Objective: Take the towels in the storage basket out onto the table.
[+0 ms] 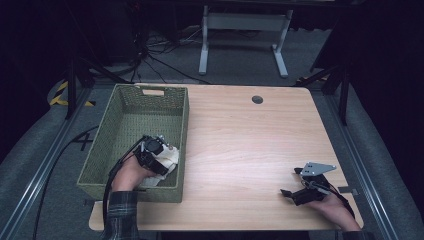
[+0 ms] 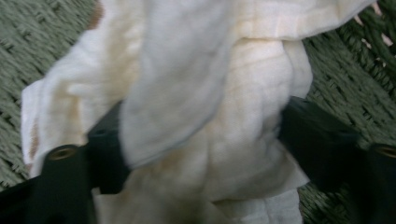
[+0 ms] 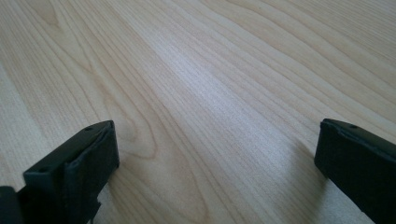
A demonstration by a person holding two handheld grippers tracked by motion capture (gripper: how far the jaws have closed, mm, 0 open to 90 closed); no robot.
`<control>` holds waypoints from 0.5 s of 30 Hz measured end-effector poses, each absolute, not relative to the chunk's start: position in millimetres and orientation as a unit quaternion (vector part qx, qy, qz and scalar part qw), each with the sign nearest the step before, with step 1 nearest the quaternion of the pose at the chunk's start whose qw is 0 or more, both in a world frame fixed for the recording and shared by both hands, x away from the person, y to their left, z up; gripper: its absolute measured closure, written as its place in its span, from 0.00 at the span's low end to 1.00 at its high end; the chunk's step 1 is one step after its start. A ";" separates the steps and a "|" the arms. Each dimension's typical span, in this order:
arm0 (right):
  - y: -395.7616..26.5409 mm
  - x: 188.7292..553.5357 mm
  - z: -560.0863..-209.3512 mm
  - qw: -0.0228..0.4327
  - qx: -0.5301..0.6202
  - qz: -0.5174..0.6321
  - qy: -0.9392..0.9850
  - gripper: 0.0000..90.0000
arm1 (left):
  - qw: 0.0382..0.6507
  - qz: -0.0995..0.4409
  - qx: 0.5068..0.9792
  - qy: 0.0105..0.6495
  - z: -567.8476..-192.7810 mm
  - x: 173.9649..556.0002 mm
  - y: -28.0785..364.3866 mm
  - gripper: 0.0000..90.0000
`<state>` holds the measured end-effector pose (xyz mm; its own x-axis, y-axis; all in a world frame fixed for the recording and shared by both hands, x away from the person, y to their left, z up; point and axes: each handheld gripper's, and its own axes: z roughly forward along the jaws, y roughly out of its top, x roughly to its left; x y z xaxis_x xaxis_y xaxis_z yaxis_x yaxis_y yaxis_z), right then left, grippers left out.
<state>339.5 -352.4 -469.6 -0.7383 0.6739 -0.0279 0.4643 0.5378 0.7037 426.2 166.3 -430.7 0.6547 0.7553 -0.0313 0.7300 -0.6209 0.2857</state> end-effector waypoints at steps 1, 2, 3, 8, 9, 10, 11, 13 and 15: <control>-352.4 339.5 -469.6 0.150 0.330 0.350 0.864 0.00 | 0.136 0.049 0.898 0.415 -429.5 426.2 167.5 0.50; -352.4 339.5 -469.6 0.150 0.329 0.350 0.864 0.00 | 0.137 0.050 0.896 0.419 -428.4 426.3 168.8 0.56; -352.4 339.6 -469.6 0.150 0.329 0.350 0.864 0.00 | 0.137 0.050 0.895 0.422 -427.8 426.4 169.3 0.60; -352.4 339.6 -469.6 0.150 0.329 0.350 0.864 0.00 | 0.150 0.040 0.885 0.440 -423.2 426.9 173.0 0.77; -352.4 339.6 -469.6 0.150 0.329 0.350 0.864 0.00 | 0.150 0.038 0.883 0.444 -421.9 426.7 173.6 0.77; -352.4 339.6 -469.6 0.150 0.329 0.350 0.864 0.00 | 0.157 0.037 0.881 0.445 -421.7 426.6 174.0 0.78; -352.4 339.6 -469.6 0.150 0.329 0.350 0.864 0.00 | 0.163 0.036 0.879 0.447 -420.9 426.4 174.6 0.79; -352.4 339.6 -469.6 0.150 0.329 0.350 0.864 0.00 | 0.172 0.036 0.877 0.447 -417.9 426.3 176.7 0.79; -352.4 339.6 -469.6 0.150 0.329 0.350 0.864 0.00 | 0.188 0.035 0.872 0.451 -415.9 425.9 178.7 0.80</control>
